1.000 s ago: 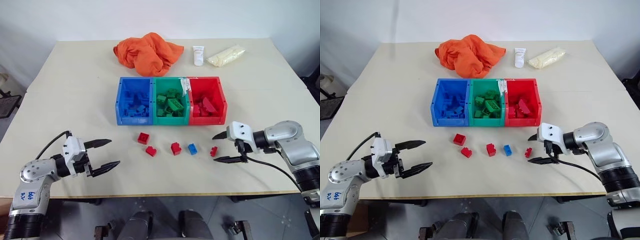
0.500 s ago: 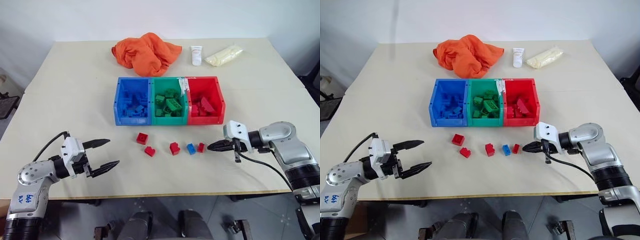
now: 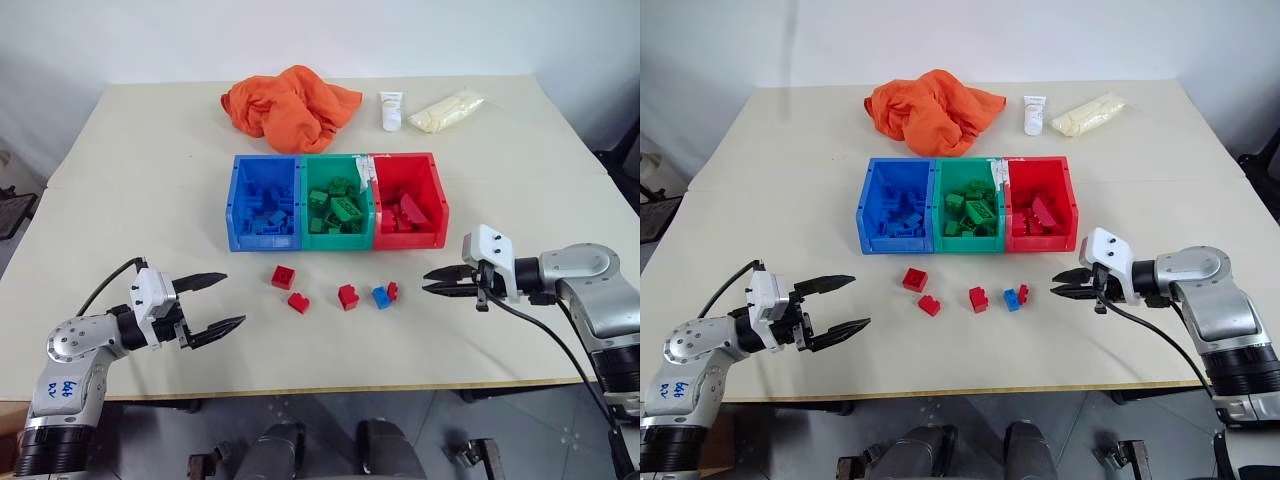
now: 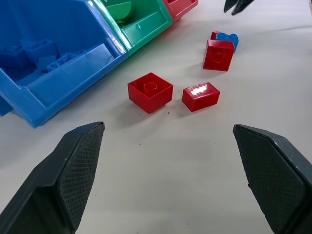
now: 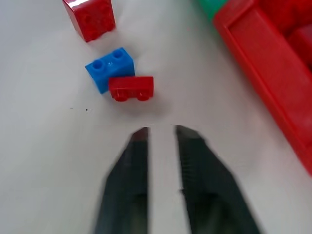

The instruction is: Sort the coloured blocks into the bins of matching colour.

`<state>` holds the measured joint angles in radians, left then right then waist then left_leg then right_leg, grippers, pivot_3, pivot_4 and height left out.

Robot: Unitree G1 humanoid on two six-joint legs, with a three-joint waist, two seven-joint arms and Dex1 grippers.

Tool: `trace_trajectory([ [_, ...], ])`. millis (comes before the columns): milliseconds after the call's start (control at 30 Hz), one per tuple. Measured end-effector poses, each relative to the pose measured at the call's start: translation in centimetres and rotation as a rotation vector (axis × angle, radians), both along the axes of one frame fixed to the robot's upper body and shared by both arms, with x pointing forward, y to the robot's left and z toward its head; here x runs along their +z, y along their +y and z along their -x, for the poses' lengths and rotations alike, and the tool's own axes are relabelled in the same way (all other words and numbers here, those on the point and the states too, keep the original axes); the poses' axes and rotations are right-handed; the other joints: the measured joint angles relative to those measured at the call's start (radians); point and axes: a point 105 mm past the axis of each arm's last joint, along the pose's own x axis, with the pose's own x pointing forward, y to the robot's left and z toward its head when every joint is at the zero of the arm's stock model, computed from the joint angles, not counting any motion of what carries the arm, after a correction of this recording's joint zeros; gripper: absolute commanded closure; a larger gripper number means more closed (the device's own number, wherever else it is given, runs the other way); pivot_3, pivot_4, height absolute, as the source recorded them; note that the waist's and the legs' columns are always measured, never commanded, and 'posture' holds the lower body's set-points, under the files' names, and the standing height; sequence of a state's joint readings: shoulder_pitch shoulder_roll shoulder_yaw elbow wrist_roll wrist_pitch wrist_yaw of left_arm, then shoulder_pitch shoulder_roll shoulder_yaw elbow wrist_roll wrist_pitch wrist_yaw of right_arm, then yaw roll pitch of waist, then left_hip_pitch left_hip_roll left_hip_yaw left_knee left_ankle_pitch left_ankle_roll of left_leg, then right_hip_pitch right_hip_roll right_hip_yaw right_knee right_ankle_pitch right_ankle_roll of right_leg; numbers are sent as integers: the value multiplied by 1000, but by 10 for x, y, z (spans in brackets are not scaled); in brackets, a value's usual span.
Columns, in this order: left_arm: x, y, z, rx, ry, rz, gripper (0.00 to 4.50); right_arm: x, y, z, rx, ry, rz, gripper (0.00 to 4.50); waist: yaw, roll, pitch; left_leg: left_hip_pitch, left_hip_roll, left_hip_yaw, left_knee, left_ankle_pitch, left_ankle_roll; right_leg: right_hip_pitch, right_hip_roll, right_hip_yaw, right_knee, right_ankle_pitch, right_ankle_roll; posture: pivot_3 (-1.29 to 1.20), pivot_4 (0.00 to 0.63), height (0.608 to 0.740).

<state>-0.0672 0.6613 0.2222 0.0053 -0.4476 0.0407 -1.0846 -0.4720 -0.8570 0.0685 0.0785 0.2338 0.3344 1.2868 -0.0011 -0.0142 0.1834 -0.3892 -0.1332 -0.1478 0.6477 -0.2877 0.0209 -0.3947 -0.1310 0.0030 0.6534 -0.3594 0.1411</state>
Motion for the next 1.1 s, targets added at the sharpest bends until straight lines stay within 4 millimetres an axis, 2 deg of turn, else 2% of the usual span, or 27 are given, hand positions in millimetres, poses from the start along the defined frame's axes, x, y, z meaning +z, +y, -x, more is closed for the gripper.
trace_trajectory([
  [233,0,1,0,1,-3,-1,0,-8,9,-1,64,6,36,71,0,0,0,0,0,0,0,0,0,0,0,0,0,0,0,0,150,740],
  [633,-4,5,4,35,4,-1,0,-23,38,-17,157,18,28,29,-2,0,0,0,0,0,0,0,0,0,0,0,0,0,0,0,150,740],
  [767,-1,3,4,35,-9,-4,0,-23,44,-23,173,5,21,29,-2,0,0,0,0,0,0,0,0,0,0,0,0,0,0,0,150,740],
  [867,-1,4,4,44,-9,-3,0,-23,45,-25,180,-6,26,592,-2,0,0,0,0,0,0,0,0,0,0,0,0,0,0,0,150,740],
  [1100,-1,4,4,55,-10,-1,0,-25,45,-23,195,-4,26,2903,-2,0,0,0,0,0,0,0,0,0,0,0,1,0,0,0,150,740],
])
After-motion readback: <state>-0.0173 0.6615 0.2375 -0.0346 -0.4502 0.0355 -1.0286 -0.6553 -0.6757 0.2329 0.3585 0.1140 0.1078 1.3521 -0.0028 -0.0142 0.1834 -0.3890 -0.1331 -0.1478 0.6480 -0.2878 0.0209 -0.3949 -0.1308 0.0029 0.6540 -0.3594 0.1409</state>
